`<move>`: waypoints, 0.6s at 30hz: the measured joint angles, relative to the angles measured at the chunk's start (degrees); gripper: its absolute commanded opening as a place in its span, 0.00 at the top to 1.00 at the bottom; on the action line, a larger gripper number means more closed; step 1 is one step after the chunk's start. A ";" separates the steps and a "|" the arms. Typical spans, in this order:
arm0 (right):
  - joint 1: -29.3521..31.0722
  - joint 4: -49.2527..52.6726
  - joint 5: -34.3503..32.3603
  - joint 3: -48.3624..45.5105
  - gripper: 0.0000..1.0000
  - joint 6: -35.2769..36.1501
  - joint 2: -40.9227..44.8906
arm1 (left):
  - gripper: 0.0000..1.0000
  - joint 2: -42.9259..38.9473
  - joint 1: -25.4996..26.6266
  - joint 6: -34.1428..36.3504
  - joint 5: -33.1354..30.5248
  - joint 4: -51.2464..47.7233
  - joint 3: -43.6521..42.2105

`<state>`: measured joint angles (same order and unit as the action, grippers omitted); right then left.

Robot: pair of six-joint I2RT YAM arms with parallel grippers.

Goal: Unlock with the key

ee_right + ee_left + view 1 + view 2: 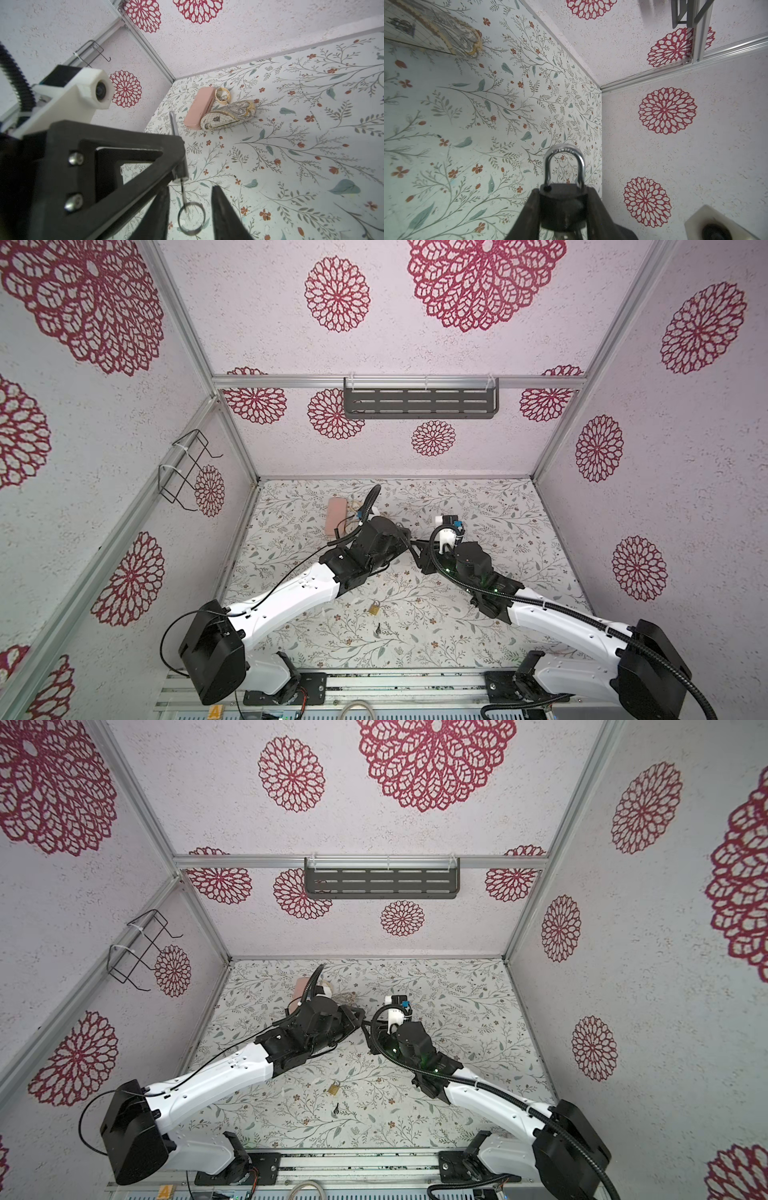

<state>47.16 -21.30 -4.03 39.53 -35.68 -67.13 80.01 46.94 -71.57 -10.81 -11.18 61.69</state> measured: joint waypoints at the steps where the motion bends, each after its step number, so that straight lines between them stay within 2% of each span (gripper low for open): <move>1: 0.00 0.33 -0.28 0.00 0.49 0.35 0.70 | 1.00 -0.44 -0.15 1.22 -0.04 -0.48 -0.02; 7: -0.02 4.02 -1.86 0.00 0.34 2.21 5.25 | 1.00 -3.78 -1.38 11.10 -0.17 -0.79 -0.02; 11: -0.59 8.09 -2.25 0.02 0.29 2.84 7.65 | 1.00 -6.25 -1.73 19.93 -0.94 -0.55 -1.53; 18: -2.29 18.75 -2.12 3.61 0.23 3.80 8.07 | 1.00 -10.82 -1.90 37.99 -1.44 5.38 -13.11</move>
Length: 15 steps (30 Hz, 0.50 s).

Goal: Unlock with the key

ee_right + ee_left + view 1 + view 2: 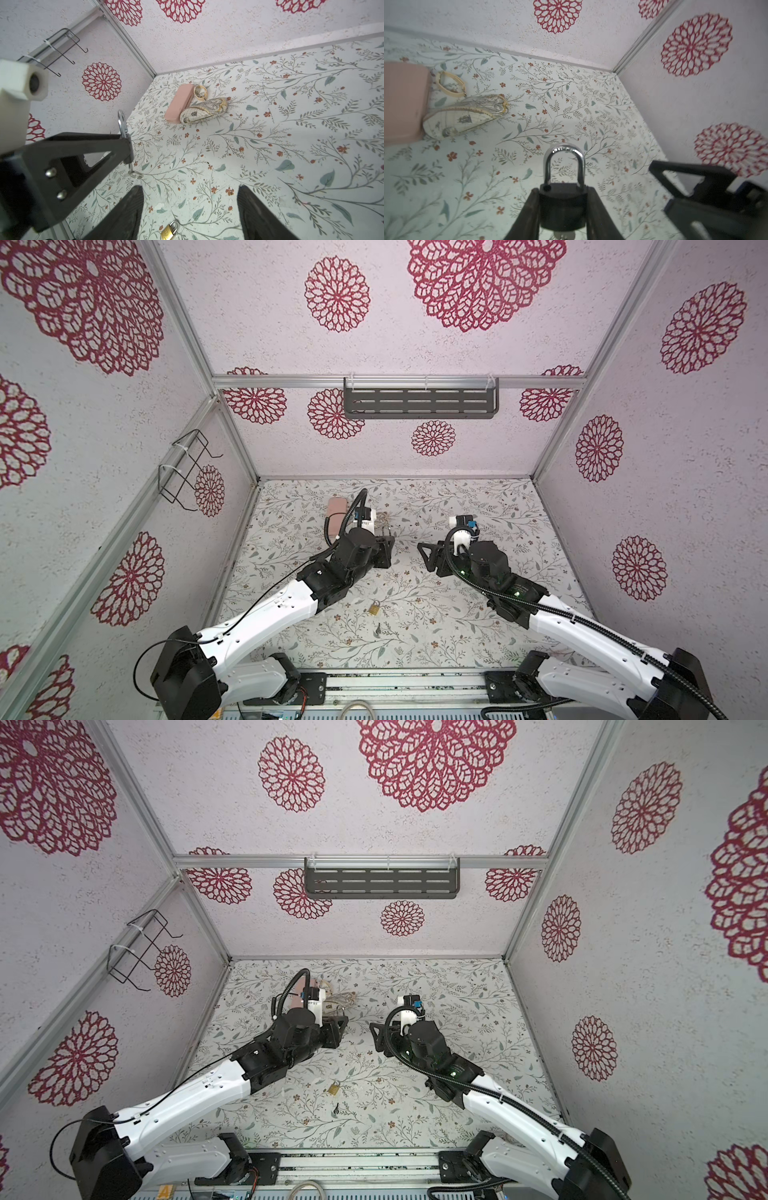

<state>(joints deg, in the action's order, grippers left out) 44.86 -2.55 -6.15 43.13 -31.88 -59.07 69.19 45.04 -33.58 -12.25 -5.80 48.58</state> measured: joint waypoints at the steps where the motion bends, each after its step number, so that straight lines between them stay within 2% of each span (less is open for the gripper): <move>1: -0.15 1.51 0.20 1.20 0.22 0.42 -0.31 | 1.00 -0.44 0.00 2.56 0.50 1.49 -1.92; 8: -0.42 9.31 3.74 9.07 0.17 3.04 -4.37 | 1.00 -1.05 -0.07 18.69 4.92 11.21 -10.08; 15: -0.42 13.77 6.78 13.75 0.15 4.98 -8.48 | 1.00 -1.05 -0.07 27.52 10.27 19.41 -13.53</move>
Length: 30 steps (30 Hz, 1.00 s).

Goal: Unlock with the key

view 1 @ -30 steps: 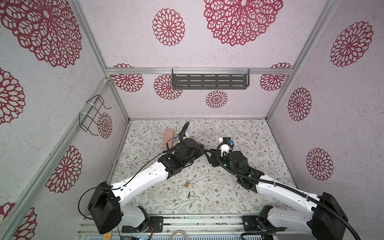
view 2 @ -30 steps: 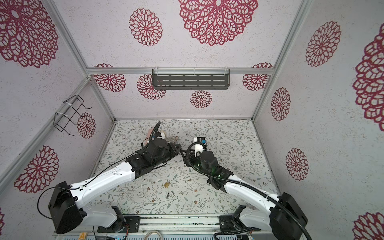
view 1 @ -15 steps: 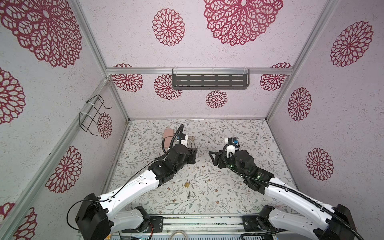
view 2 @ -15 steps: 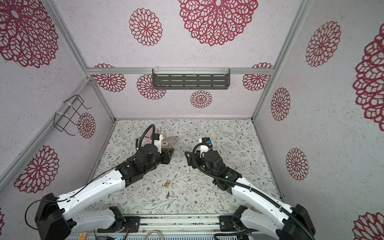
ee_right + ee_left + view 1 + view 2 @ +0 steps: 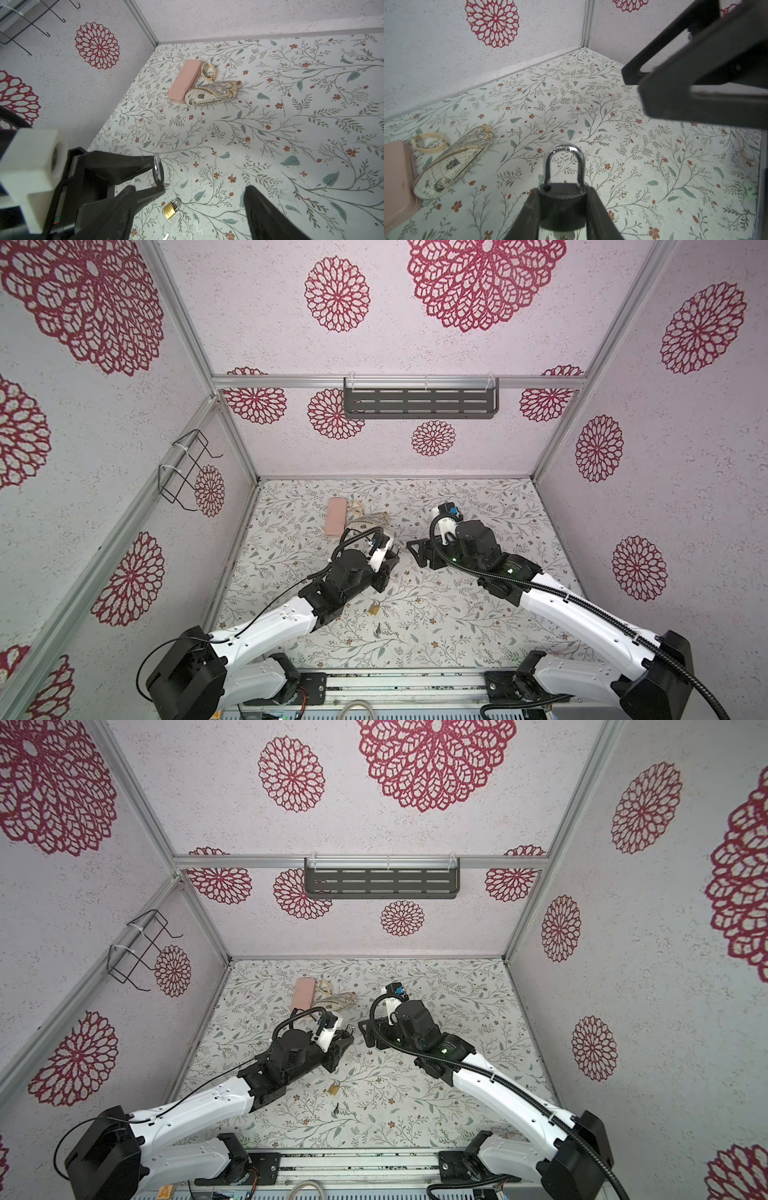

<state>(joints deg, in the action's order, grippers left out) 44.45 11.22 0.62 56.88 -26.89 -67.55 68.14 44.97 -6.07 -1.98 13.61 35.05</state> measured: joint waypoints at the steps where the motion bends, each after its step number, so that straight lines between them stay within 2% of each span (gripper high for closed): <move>1: -0.02 0.35 0.13 0.33 0.15 0.24 -0.26 | 1.00 0.00 0.00 0.68 0.37 0.72 -0.09; 19: -0.02 6.21 0.59 9.42 0.14 4.04 -8.83 | 1.00 0.00 0.00 3.98 1.79 3.32 -0.09; 30: 0.00 12.39 -2.89 13.70 0.13 5.44 -12.31 | 1.00 0.00 0.00 4.52 2.14 3.21 -0.09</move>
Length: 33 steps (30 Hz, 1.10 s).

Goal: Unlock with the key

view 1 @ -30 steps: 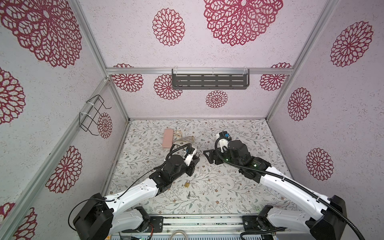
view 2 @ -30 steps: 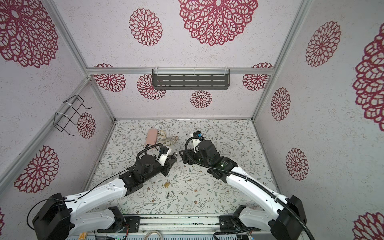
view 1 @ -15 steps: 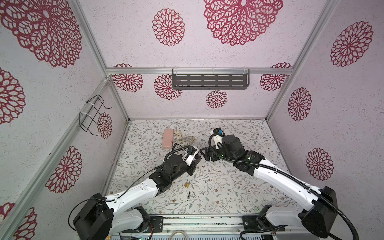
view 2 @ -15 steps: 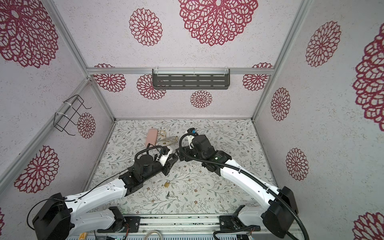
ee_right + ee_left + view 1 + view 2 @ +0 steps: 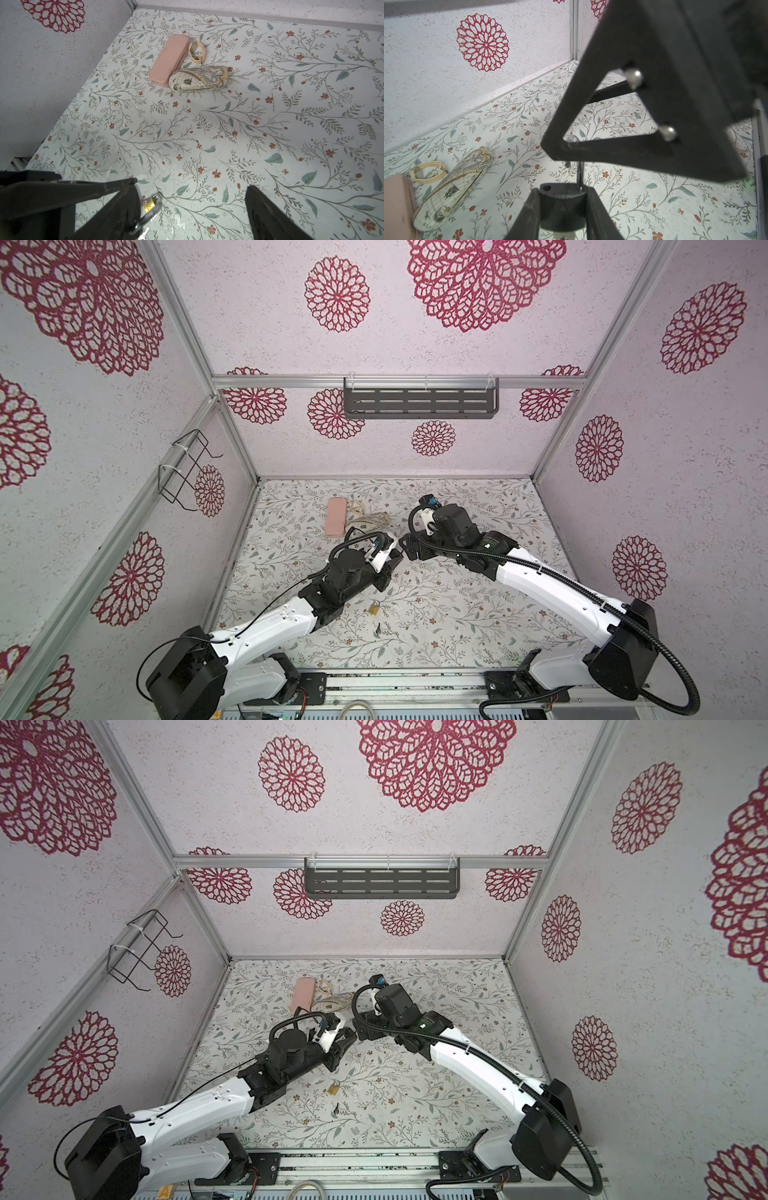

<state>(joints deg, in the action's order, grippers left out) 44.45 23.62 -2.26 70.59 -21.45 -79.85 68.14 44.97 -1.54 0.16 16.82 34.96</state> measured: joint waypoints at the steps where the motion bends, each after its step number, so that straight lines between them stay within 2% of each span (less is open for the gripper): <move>1: 0.00 0.48 -0.55 0.39 0.13 0.02 -0.24 | 1.00 0.00 0.00 0.07 0.17 0.00 0.00; 17: -2.08 4.39 -0.63 2.51 0.12 0.92 -2.51 | 1.00 -0.94 -0.02 0.52 -0.07 0.22 -1.16; 24: -2.29 3.72 2.16 -0.57 0.12 0.90 -1.03 | 1.00 -1.03 -0.02 0.46 -1.14 0.52 -1.16; 33: -2.29 2.38 2.56 -3.10 0.11 0.87 1.73 | 1.00 -0.98 -0.02 -0.46 -3.23 -0.09 -0.70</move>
<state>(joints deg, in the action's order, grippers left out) 42.15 26.00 0.30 67.48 -20.58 -78.13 67.16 44.95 -2.00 -3.07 16.73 34.26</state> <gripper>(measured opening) 0.886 0.337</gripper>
